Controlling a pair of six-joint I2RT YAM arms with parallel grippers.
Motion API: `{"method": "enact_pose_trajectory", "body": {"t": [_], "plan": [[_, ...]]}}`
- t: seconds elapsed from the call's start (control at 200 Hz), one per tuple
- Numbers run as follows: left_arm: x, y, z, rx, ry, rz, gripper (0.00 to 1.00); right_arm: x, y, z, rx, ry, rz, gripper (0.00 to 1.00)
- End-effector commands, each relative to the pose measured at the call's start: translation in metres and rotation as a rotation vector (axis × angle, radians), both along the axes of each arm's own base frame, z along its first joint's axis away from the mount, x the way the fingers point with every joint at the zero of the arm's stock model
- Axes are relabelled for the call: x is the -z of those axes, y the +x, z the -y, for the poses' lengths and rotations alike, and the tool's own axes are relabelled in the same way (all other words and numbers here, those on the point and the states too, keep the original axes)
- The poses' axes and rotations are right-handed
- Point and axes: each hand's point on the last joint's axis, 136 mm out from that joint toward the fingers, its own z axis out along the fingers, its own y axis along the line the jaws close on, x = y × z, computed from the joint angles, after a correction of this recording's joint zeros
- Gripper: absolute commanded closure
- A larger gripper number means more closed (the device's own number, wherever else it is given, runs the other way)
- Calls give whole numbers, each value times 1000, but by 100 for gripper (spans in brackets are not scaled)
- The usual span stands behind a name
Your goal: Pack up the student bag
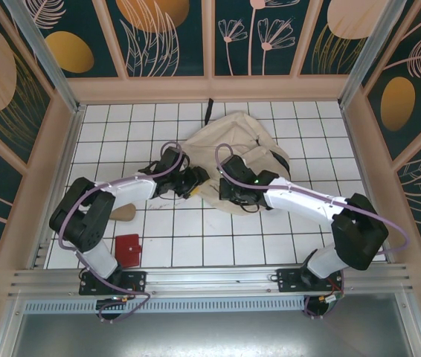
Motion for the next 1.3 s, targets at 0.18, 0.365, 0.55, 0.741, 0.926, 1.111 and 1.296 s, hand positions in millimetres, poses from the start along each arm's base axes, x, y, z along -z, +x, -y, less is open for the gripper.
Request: {"method": "enact_pose_trajectory", "body": {"t": [0.18,0.365,0.55,0.741,0.926,1.111,1.296], "plan": [[13,3,14,28,27,-28,49,4,-16,-12,-52,115,-63,100],[9,4,27,74,-8,-23,49,10,-17,-11,-48,114,-71,100],[8,2,35,142,19,-2,52,12,-17,-12,-48,113,-71,100],[23,-4,34,152,40,-37,62,12,-16,-13,-46,115,-71,100],[27,-4,34,154,44,-41,75,10,-15,-9,-35,110,-65,100],[30,-2,31,146,60,-32,97,11,-14,-7,-22,106,-64,100],[31,6,23,113,107,8,100,8,-12,3,12,81,-50,100]]}}
